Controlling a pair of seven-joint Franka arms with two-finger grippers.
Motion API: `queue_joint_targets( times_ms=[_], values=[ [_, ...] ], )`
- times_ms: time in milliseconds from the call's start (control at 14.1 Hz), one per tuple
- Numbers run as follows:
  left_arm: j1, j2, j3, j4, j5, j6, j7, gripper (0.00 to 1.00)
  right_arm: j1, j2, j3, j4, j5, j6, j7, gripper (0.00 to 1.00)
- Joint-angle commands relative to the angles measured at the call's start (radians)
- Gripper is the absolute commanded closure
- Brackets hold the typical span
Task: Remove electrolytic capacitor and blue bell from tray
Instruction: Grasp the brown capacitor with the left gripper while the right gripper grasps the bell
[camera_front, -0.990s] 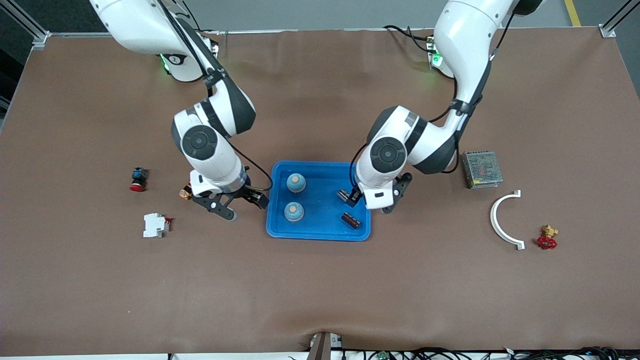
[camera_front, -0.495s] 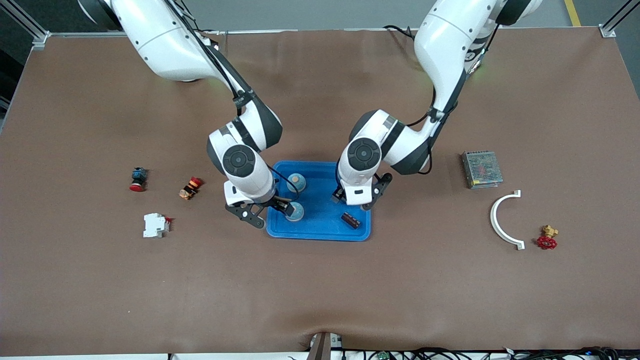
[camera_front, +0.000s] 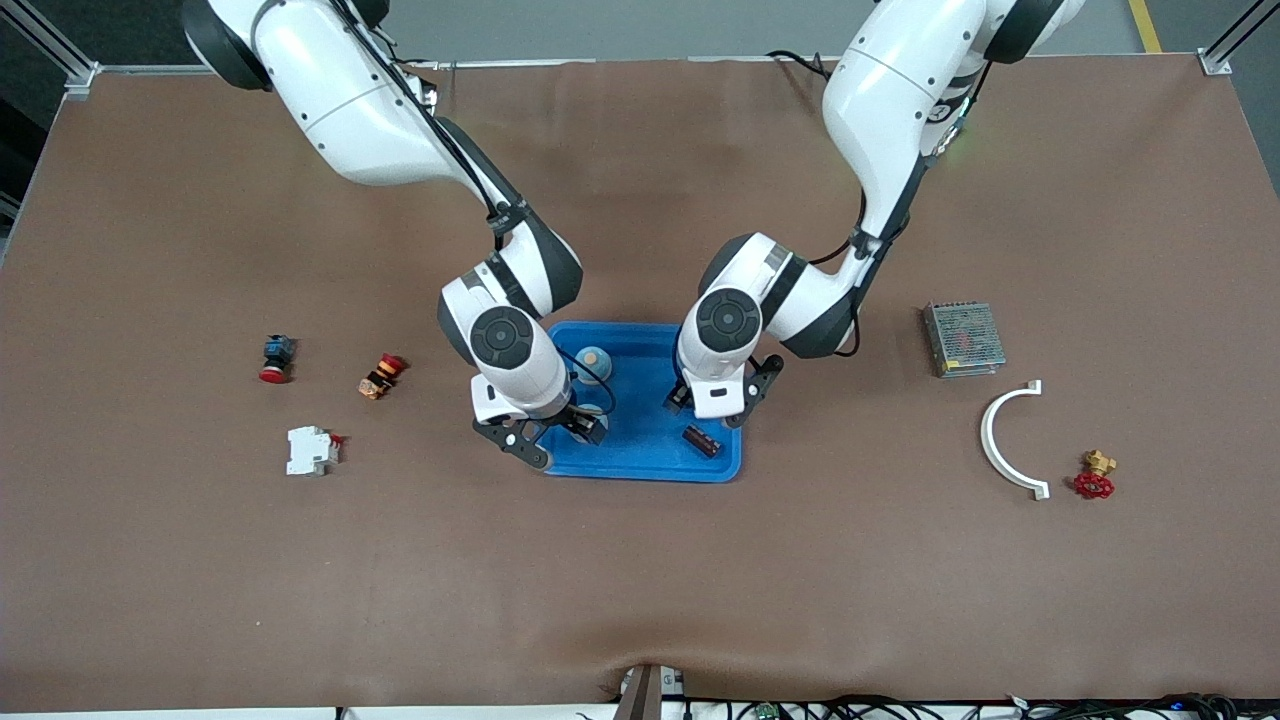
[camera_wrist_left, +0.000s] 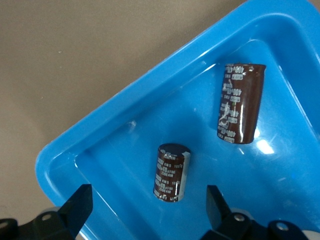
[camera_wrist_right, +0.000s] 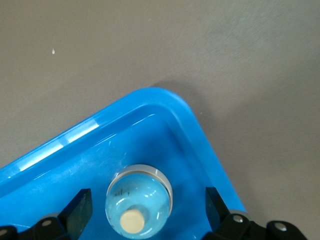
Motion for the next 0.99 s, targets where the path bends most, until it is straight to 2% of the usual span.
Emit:
queue_joint_targets(
  times_ms=[0,566,636,707,778,848,919],
  values=[
    [-0.011,0.037,0.008,0.019,0.017,0.033,-0.013,0.00,0.027,0.058,-0.013,0.065,-0.013,0.005,0.041,0.00],
    [-0.026,0.063,0.008,0.018,0.020,0.061,-0.019,0.00,0.044,0.078,-0.016,0.067,-0.014,0.014,0.043,0.00],
    [-0.024,0.063,0.008,0.018,0.021,0.062,-0.020,0.00,0.044,0.078,-0.016,0.067,-0.014,0.014,0.041,0.12],
    [-0.026,0.065,0.008,0.016,0.023,0.065,-0.020,0.00,0.044,0.078,-0.016,0.067,-0.014,0.014,0.041,0.28],
    [-0.024,0.065,0.008,0.015,0.023,0.067,-0.020,0.00,0.044,0.078,-0.016,0.067,-0.014,0.014,0.041,0.50],
    [-0.026,0.069,0.008,0.015,0.023,0.067,-0.020,0.00,0.046,0.078,-0.016,0.067,-0.014,0.015,0.041,0.85],
    [-0.024,0.072,0.008,0.015,0.023,0.067,-0.026,0.00,0.046,0.078,-0.016,0.067,-0.014,0.020,0.043,1.00]
  ],
)
